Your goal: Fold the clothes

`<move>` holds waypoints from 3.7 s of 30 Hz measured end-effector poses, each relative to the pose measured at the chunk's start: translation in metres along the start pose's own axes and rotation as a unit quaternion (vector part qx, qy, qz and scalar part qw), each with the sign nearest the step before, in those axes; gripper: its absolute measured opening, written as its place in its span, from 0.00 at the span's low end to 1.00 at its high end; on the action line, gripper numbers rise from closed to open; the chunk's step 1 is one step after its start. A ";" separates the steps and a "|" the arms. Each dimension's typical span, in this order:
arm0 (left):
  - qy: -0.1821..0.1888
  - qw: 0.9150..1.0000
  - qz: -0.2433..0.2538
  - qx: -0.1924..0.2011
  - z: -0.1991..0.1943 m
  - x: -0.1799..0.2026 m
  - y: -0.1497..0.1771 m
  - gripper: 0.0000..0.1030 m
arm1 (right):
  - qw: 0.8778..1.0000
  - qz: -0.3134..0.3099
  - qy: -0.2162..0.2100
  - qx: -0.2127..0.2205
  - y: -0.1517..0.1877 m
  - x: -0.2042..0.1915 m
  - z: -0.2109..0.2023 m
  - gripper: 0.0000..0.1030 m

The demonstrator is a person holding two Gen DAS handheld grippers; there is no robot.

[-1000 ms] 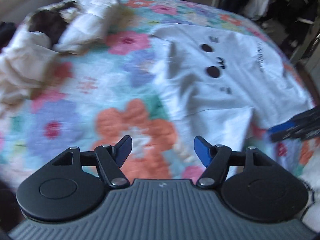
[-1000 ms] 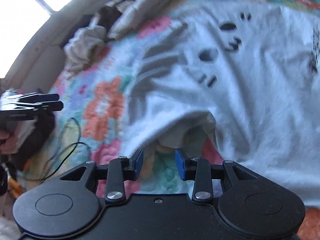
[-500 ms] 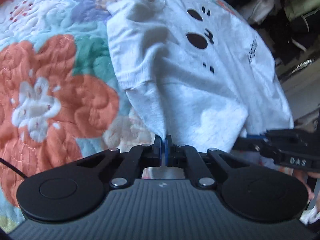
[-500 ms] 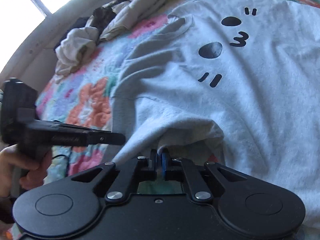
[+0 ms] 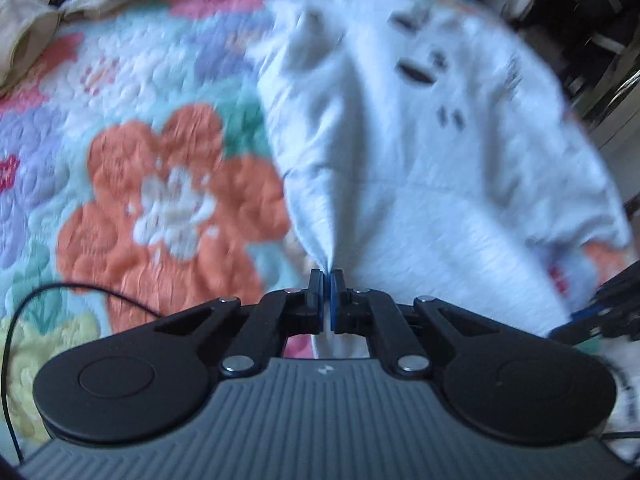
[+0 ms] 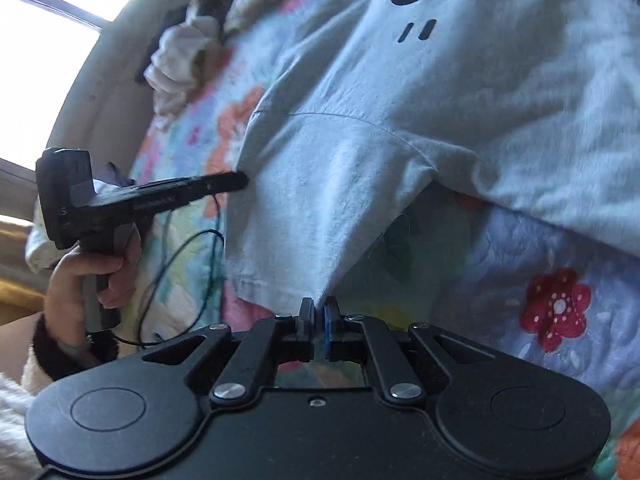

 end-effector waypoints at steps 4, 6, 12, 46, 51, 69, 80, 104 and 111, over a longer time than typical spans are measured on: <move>0.015 0.998 -0.057 0.000 0.006 -0.014 0.003 0.05 | 0.999 -0.015 0.045 0.000 -0.002 0.002 0.003 0.07; 0.011 0.999 -0.042 0.019 -0.009 -0.011 -0.006 0.06 | 0.998 -0.035 0.048 0.008 -0.005 -0.003 -0.010 0.11; 0.008 0.995 -0.034 0.098 -0.041 -0.016 -0.059 0.41 | 0.990 -0.074 0.102 0.069 -0.042 0.013 -0.048 0.42; -0.116 0.983 -0.031 0.139 0.065 -0.062 -0.154 0.15 | 0.978 -0.034 0.181 0.103 -0.164 0.100 0.031 0.42; -0.140 0.978 0.010 0.156 0.039 -0.039 -0.170 0.29 | 0.973 -0.061 0.193 0.107 -0.160 0.093 0.021 0.42; 0.058 0.988 0.090 0.109 0.147 0.137 -0.290 0.40 | 0.903 0.138 0.273 0.301 -0.252 0.250 -0.146 0.55; 0.074 0.987 0.081 0.120 0.190 0.131 -0.323 0.40 | 0.905 0.130 0.291 0.283 -0.286 0.305 -0.101 0.66; 0.143 0.981 0.094 0.096 0.225 0.189 -0.295 0.41 | 0.942 0.051 0.180 0.279 -0.225 0.249 -0.068 0.13; 0.167 0.971 0.116 0.129 0.219 0.218 -0.297 0.68 | 0.967 -0.034 0.166 0.190 -0.183 0.207 -0.038 0.09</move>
Point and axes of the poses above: each gripper's, at about its wrist camera, not at the fingertips, and z roughly the way its jaws point, x to its right, y to its underside, the point moved 8 cm from there along z, roughly the way its jaws point, and after that the axes turned 13 degrees about y, right-handed, at the moved point
